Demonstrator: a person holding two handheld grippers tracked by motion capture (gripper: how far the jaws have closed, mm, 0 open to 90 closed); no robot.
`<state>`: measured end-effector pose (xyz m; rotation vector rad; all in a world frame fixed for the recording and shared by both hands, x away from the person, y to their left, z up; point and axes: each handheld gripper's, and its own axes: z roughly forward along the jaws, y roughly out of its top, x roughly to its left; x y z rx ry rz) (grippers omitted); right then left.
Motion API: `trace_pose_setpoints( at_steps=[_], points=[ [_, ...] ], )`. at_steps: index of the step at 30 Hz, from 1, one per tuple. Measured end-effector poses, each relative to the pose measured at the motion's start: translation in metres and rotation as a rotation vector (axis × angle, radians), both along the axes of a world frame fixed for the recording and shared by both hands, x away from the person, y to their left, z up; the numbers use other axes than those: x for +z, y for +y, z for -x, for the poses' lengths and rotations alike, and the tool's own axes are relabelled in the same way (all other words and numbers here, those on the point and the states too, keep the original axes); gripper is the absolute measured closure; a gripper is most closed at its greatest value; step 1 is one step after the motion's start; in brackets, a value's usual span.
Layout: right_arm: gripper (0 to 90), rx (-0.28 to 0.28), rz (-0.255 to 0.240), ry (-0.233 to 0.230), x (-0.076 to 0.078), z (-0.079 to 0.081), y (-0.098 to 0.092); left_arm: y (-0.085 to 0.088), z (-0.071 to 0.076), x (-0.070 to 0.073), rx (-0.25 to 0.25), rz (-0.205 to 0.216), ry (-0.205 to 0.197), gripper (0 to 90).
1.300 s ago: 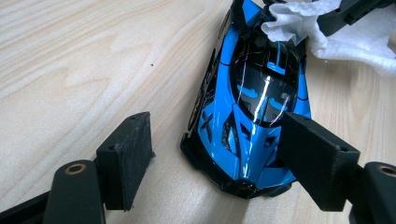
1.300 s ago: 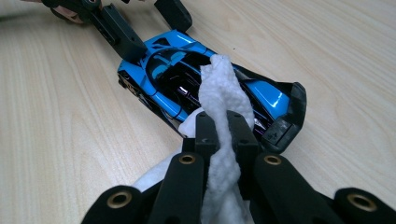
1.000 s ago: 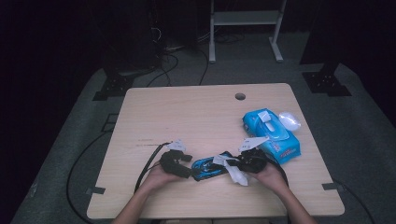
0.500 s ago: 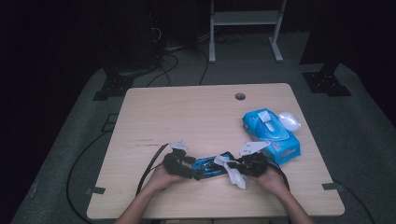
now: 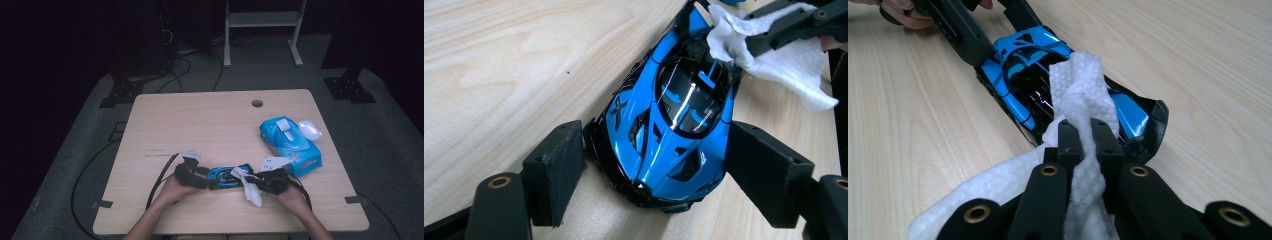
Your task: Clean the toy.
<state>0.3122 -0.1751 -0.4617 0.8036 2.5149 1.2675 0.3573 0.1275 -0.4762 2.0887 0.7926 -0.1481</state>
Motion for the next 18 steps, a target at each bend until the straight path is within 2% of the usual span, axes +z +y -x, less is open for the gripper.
trace_pose_setpoints(
  at_steps=[10,14,18],
  points=[
    [85.2,-0.011,-0.004,-0.009,-0.0008,0.0046,-0.0007,-0.0004,0.0006,-0.0002,-0.001,-0.002,-0.010,27.0],
    [85.2,-0.015,-0.011,-0.015,-0.0017,0.0068,-0.0020,0.0010,0.0038,-0.0010,-0.005,0.001,-0.033,29.0],
    [85.4,-0.009,-0.004,-0.034,-0.0022,0.0093,-0.0019,0.0009,0.0048,-0.0010,-0.002,0.002,-0.037,29.6]
  ],
)
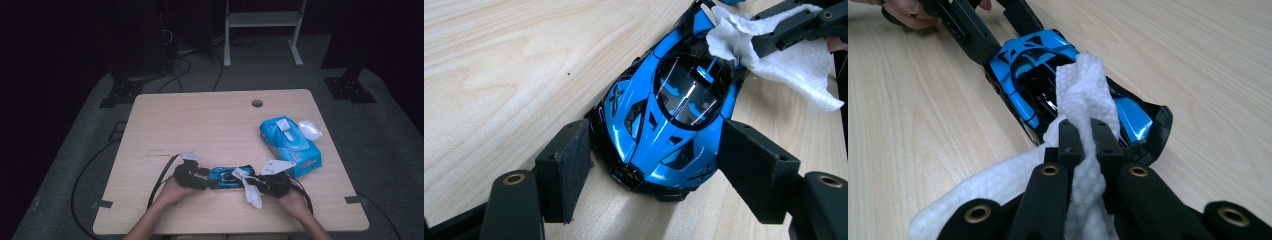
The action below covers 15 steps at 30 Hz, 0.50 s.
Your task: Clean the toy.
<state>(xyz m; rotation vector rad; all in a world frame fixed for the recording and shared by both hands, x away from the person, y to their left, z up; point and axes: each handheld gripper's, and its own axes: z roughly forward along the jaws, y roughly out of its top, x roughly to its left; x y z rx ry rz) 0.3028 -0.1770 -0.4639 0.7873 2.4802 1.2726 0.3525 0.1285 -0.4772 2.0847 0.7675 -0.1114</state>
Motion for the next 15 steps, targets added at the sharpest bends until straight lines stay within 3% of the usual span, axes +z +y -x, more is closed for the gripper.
trace_pose_setpoints(
  at_steps=[7,15],
  points=[
    [85.6,0.003,0.001,-0.015,-0.001,0.002,0.000,-0.003,-0.009,0.000,0.004,0.019,0.044,27.4],
    [85.6,0.012,0.000,-0.034,-0.002,0.005,-0.001,-0.004,-0.011,-0.002,0.034,0.029,0.035,34.8]
  ],
)
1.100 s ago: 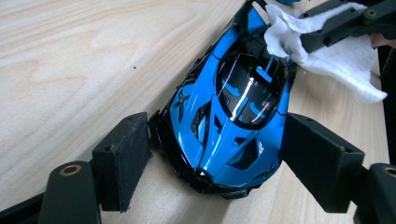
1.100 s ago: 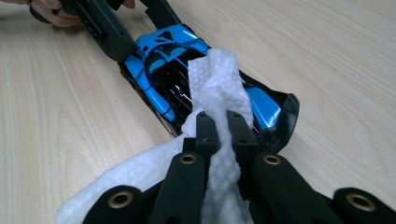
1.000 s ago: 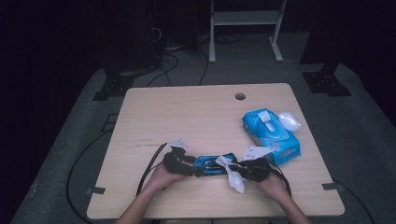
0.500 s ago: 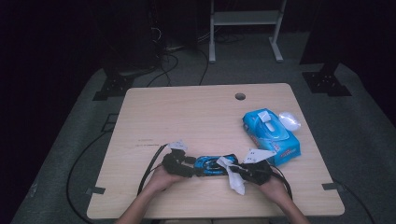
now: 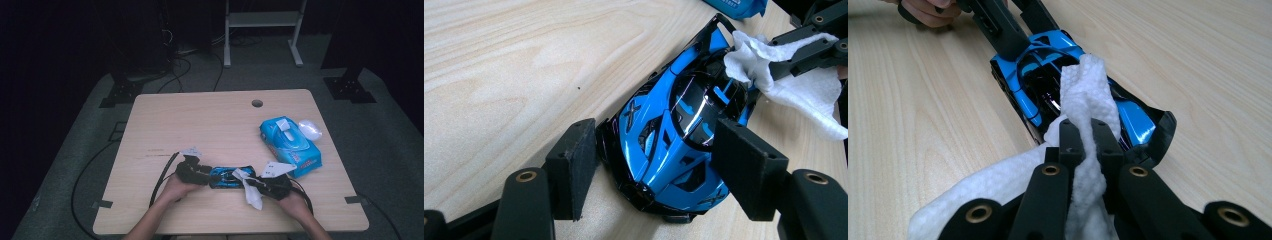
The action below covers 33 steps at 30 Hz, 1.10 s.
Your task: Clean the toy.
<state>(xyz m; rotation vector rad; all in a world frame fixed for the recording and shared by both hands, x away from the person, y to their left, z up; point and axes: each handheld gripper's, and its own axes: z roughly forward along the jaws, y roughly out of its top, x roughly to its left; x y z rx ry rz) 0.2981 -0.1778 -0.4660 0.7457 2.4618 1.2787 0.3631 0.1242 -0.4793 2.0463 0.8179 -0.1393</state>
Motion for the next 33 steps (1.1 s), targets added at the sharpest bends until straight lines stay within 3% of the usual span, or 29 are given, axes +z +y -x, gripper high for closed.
trace_pose_setpoints(
  at_steps=[9,16,21,27,33],
  points=[
    [85.7,0.012,0.026,-0.048,0.000,0.007,0.002,-0.003,0.003,-0.001,-0.003,0.011,-0.008,31.6],
    [85.7,0.014,0.022,-0.055,-0.001,0.011,0.002,-0.003,0.004,-0.001,-0.012,0.022,0.004,33.7],
    [85.7,0.015,0.020,-0.065,-0.002,0.013,0.001,-0.001,0.006,0.001,-0.025,0.017,-0.028,38.2],
    [85.6,0.021,0.019,-0.070,-0.002,0.017,0.001,0.002,0.013,0.005,-0.053,-0.003,-0.104,43.0],
    [85.5,0.025,0.016,-0.062,-0.002,0.018,0.001,0.005,0.015,0.006,-0.058,0.003,-0.115,46.2]
  ],
)
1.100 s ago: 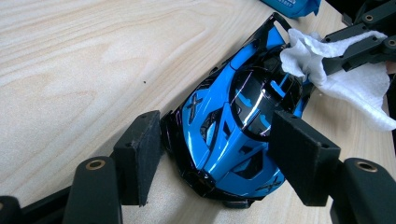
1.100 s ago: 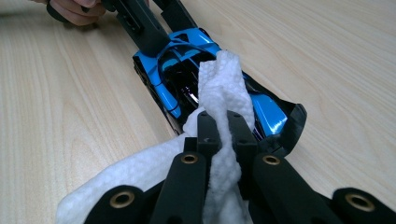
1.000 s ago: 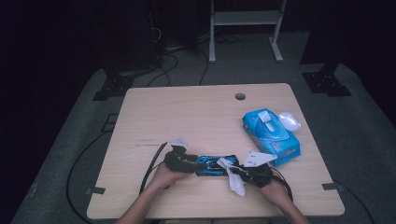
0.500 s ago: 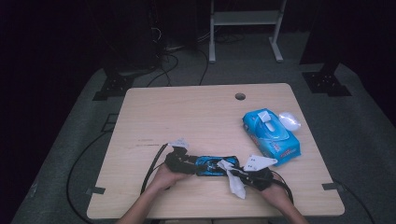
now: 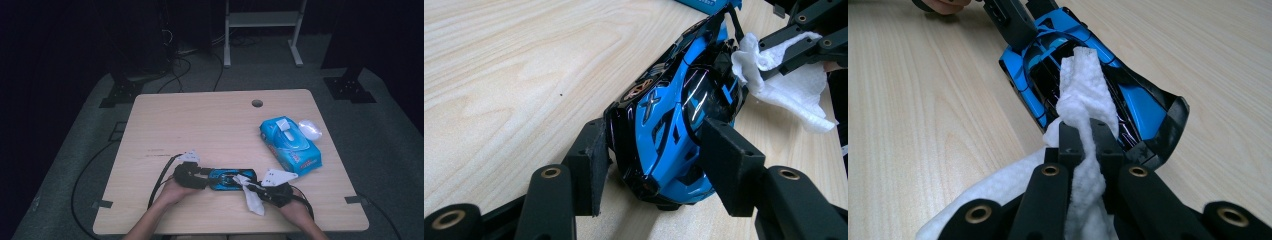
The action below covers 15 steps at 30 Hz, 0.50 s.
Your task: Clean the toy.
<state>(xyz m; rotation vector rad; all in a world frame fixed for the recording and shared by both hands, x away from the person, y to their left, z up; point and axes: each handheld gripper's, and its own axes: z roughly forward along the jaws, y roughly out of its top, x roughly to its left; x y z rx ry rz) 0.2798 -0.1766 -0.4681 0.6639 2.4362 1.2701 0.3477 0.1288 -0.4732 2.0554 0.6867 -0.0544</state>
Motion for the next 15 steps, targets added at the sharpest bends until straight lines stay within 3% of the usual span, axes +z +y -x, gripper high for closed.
trace_pose_setpoints(
  at_steps=[15],
  points=[
    [85.5,0.009,0.011,0.012,0.0009,0.0033,0.0003,-0.0008,0.0096,0.0041,-0.025,-0.009,-0.135,51.4]
  ],
)
